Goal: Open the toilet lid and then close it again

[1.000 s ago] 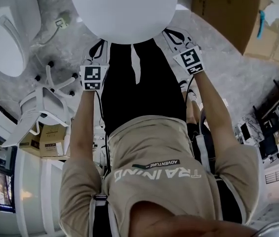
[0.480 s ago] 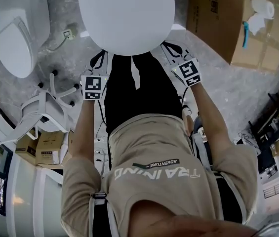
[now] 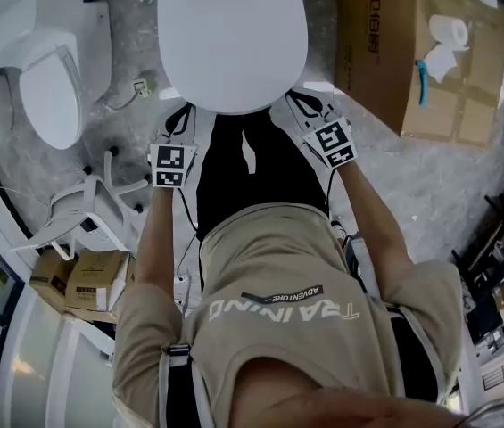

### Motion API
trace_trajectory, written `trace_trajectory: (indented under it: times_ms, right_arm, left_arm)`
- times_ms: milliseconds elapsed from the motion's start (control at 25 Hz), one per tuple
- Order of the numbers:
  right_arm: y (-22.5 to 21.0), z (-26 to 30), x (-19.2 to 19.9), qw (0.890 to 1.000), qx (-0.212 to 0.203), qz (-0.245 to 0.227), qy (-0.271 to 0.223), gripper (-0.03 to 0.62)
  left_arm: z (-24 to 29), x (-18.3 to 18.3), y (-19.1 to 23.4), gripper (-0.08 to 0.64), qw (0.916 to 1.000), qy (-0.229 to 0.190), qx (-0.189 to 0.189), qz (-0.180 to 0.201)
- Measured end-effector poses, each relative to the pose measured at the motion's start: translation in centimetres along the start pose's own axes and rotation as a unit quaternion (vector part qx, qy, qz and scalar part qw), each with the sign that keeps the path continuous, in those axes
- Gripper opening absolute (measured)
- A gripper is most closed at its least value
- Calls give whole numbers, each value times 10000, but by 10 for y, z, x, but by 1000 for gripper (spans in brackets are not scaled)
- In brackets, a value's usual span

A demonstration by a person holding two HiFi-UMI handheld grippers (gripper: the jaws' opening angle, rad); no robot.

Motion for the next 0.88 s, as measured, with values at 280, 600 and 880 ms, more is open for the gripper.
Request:
trace_trajectory:
  times_ms: [280, 600, 880]
  right_arm:
    - [-2, -9, -45, 9995, 6, 174, -281, 14]
    - [-8, -17, -94, 9989, 9, 218, -416, 14]
    - [-18, -23, -128, 9981, 189, 353, -475, 14]
  left_arm:
    - [-16, -34, 26, 5, 9994, -119, -309, -118]
    - [-28, -74, 52, 5, 9975, -281, -636, -147]
    - [-32, -106, 70, 5, 9970, -464, -599, 134]
Point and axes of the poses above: the fingertips, and each gripper's own axes: z forward along the fingers, y to its left, x out of its underside, the point moved 1 cm from there along -z, backward along the fingers, and after that the axes turned 11 degrees about z, right-handed, at the moved point
